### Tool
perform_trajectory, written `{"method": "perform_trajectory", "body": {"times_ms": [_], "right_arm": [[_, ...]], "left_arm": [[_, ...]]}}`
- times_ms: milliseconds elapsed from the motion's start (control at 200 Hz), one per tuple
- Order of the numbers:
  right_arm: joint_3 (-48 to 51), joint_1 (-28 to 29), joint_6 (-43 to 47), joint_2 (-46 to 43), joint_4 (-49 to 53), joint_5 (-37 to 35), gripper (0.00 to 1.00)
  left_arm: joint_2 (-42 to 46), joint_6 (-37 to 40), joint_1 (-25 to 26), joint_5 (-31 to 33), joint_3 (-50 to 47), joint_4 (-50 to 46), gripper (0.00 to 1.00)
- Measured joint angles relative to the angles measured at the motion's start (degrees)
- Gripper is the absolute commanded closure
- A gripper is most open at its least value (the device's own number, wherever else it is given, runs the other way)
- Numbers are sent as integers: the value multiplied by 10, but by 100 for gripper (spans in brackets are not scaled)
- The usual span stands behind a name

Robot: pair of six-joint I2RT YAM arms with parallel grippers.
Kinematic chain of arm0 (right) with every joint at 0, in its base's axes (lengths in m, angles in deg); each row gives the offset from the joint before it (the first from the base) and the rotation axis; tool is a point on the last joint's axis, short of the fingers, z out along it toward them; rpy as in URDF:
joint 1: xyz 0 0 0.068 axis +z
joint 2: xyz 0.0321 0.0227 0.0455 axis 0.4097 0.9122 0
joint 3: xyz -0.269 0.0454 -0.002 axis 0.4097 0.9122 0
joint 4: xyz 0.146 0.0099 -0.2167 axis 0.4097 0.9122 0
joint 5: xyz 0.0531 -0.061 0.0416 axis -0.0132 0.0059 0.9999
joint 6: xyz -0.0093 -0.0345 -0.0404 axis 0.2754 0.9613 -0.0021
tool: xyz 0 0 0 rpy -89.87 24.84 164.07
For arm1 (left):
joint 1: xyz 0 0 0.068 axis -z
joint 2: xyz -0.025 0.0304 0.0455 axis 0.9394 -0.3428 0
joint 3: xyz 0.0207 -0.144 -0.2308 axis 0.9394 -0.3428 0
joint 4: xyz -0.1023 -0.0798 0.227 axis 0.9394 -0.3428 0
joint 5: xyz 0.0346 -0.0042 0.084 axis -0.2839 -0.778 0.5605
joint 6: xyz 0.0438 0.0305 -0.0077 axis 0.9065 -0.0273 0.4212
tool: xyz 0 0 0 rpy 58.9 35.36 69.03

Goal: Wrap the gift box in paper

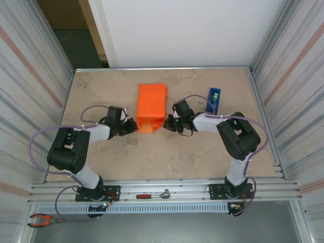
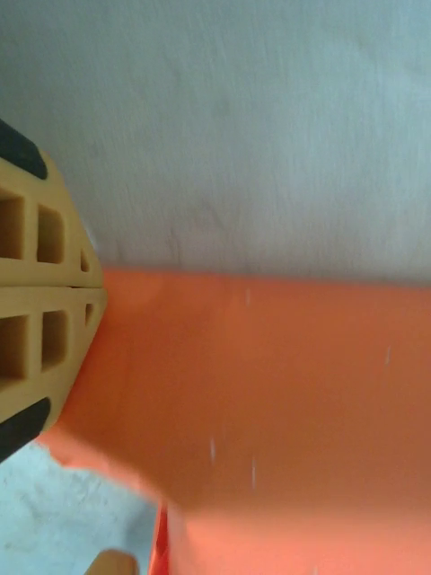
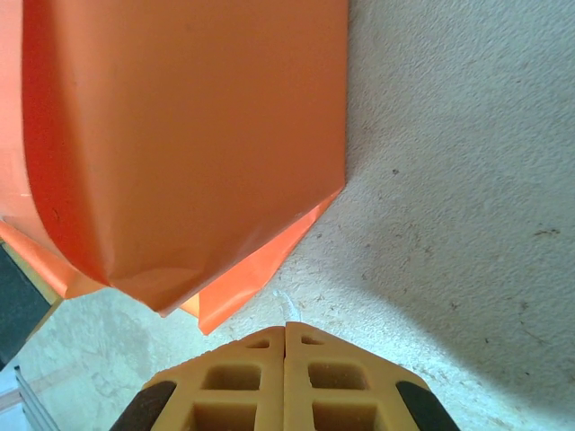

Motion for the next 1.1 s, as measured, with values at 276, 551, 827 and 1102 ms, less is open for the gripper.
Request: {"method": "perform_trajectory", "body": {"times_ms": [276, 551, 827, 1102], "right_arm": [[-36, 1, 8, 17, -4, 12, 100], [-47, 9, 8, 37, -12, 12, 100], [-52, 25, 6, 52, -24, 10, 100], [-66, 29, -5, 76, -36, 10, 100]], "left_arm": [[-36, 2, 35, -39, 31, 28, 96], [-75, 2, 56, -42, 64, 48, 96], [-96, 2, 65, -38, 68, 67, 97], [-114, 0, 82, -28, 68, 85, 98]]}}
